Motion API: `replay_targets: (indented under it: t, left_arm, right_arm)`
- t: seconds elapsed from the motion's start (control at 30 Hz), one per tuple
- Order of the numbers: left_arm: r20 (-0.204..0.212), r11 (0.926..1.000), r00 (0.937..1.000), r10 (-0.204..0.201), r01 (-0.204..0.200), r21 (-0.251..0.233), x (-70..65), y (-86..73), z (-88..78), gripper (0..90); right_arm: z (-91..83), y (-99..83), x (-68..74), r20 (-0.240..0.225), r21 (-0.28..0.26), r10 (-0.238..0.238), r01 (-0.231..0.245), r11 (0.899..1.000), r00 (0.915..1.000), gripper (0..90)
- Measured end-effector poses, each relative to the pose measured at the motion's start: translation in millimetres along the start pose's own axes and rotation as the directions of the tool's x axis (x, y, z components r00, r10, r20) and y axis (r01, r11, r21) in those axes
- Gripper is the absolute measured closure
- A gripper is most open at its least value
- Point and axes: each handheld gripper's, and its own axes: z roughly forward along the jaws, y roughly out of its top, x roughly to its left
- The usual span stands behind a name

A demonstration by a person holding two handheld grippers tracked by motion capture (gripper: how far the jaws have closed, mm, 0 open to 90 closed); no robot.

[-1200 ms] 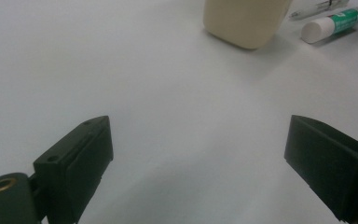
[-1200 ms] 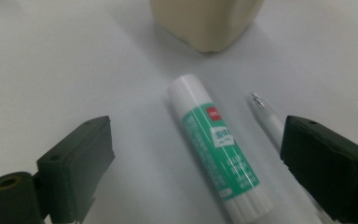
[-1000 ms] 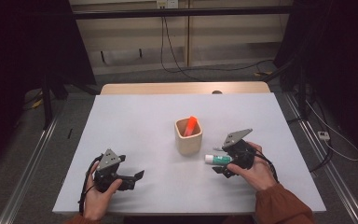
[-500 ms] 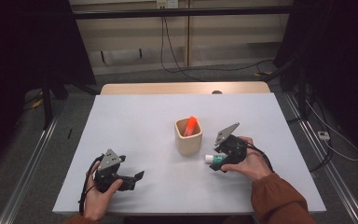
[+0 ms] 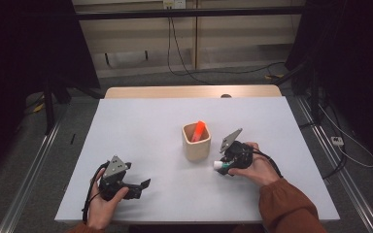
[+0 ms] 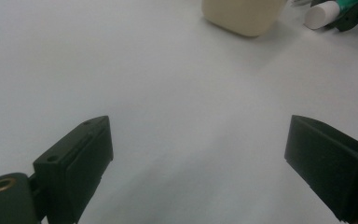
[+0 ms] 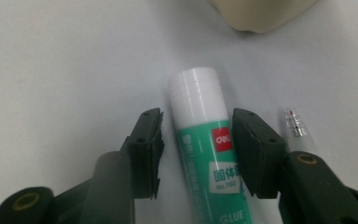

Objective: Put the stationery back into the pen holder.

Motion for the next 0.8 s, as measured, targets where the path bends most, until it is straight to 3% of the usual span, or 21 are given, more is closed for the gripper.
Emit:
replay_targets:
  t: [0.37,0.63,0.8]
  left_arm:
    - [-0.001,1.0000,1.0000,0.006,-0.006,-0.004,0.2,0.3,-1.0,7.6]
    - [0.000,1.0000,1.0000,0.001,-0.001,-0.004,0.5,0.0,-1.5,7.6]
    - [0.000,1.0000,1.0000,-0.006,0.006,0.003,1.1,-0.5,-1.3,7.6]
  right_arm:
    - [-0.2,-0.5,-0.4,0.001,-0.010,-0.018,0.018,1.000,0.9998,65.9]
    - [-0.6,-0.6,0.0,0.008,-0.012,-0.014,0.014,1.000,0.9999,66.2]
    - [-5.0,-1.7,0.3,0.003,-0.045,-0.001,0.001,0.999,1.0000,66.3]
